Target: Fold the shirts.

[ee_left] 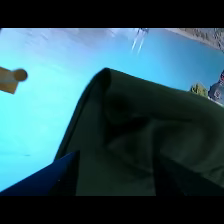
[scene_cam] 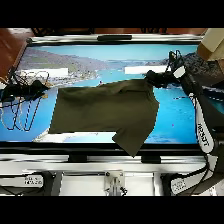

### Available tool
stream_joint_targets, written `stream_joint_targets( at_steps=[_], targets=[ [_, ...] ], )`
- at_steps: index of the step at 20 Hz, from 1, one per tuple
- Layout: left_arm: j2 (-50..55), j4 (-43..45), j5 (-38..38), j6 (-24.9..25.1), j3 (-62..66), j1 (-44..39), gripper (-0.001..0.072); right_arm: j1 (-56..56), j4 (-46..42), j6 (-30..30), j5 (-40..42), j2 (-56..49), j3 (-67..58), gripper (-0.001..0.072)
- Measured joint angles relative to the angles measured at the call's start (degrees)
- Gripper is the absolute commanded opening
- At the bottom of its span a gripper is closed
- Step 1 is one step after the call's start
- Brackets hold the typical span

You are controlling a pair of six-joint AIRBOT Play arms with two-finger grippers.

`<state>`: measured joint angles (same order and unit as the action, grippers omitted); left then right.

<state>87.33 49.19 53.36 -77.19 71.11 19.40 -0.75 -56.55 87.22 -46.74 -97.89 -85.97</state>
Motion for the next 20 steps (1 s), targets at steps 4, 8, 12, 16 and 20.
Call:
stream_joint_targets(
  at_steps=[4, 8, 12, 16, 20],
  targets=[
    [1.0, -2.1, 14.0, 0.0, 3.2, 6.4, 0.0434, 3.2, -3.3, -0.5, -11.1, 5.1, 0.0, 0.05],
    [1.2, 5.5, 28.5, 0.1, 1.4, 11.9, 0.0559, 6.5, -11.3, -2.1, -28.8, 10.4, 3.2, 0.05],
    [1.3, 10.5, 32.4, 2.5, -7.5, 13.1, 0.0557, 8.7, -13.7, -2.9, -34.8, 16.3, 13.4, 0.05],
    [1.4, 9.9, 30.5, 5.6, -12.7, 12.8, 0.0556, 9.3, -14.5, -3.3, -34.5, 20.7, 22.6, 0.05],
    [1.4, 10.1, 27.7, 7.0, -14.2, 10.9, 0.0556, 9.5, -14.3, -3.4, -33.1, 22.3, 26.0, 0.05]
  ],
)
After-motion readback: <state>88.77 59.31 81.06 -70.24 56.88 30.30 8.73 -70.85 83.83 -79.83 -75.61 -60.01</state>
